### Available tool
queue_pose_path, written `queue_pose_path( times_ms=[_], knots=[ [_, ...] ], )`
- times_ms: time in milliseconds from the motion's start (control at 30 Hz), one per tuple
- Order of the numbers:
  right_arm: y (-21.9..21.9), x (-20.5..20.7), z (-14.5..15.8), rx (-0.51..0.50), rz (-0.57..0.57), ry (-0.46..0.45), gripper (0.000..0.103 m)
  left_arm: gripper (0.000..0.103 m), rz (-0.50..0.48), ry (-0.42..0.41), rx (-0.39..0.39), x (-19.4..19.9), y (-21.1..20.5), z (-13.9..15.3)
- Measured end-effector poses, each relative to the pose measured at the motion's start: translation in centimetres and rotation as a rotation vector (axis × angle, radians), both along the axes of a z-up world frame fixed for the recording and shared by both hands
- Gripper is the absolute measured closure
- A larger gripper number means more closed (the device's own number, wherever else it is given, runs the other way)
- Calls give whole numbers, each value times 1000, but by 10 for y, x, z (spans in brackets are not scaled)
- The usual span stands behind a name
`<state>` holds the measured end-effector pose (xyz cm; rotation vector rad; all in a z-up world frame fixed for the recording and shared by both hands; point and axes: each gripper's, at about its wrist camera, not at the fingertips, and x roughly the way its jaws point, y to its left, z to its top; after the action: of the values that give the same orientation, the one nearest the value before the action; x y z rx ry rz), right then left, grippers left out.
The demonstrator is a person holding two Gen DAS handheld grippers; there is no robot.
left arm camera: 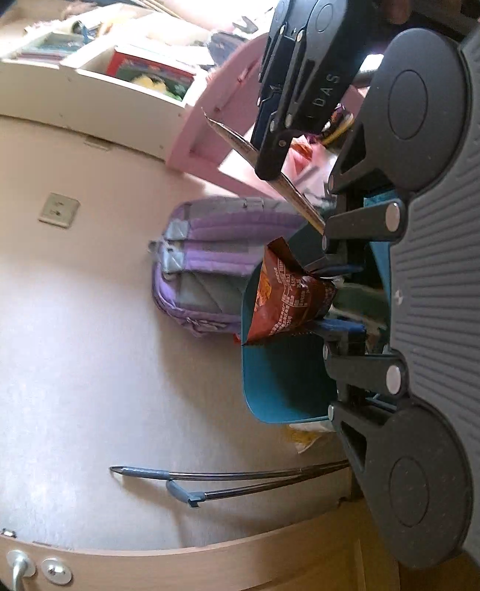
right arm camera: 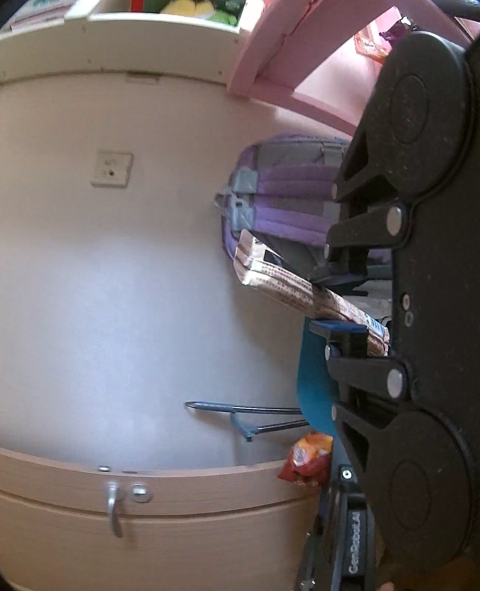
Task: Collect trash
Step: 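Carry the red wrapper and paper packet up to the teal bin with both tools, then lower both tools into the teal bin and open them to drop items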
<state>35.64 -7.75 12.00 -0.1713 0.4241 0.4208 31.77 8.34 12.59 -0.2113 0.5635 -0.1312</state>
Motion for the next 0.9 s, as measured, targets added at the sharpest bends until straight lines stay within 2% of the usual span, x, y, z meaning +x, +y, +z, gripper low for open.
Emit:
queue_pose_path(
  times_ms=[233,500,900],
  knots=[
    [28,39,-41,-71,25,102,84,80,11,87,27,52,6,-34],
    [46,57,-77,-142,60,170,84,80,39,178,47,96,17,-61],
    [51,74,-101,-177,54,243,82,79,-18,310,92,127,2,-87]
  ],
)
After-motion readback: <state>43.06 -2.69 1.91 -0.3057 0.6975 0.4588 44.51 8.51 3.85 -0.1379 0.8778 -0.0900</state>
